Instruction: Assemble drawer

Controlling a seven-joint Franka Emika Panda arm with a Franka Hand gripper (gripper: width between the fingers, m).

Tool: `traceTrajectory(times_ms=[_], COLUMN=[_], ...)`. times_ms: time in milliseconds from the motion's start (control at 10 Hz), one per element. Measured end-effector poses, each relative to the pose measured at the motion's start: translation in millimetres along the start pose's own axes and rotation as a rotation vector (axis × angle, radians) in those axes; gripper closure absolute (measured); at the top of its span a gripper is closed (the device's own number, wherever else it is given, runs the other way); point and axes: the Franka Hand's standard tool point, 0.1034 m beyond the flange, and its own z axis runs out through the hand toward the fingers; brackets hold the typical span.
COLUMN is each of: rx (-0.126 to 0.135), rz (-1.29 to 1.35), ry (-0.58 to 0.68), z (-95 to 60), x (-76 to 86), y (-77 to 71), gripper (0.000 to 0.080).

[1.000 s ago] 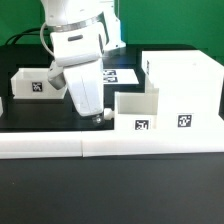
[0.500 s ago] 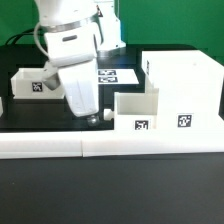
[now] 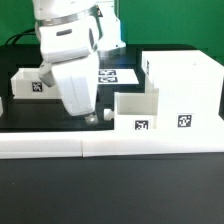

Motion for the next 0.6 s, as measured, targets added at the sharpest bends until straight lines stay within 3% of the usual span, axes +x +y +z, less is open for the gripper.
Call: traceTrajectory(times_ms=[200,600], rx=[0.005,-0.008], rz=[-0.006,-0.005], ry=[-0.003,-0.045], z=[4.3,4.1], x=[15.1,15.1], y=[-0.8,1.2], gripper=[0.0150,0.0150])
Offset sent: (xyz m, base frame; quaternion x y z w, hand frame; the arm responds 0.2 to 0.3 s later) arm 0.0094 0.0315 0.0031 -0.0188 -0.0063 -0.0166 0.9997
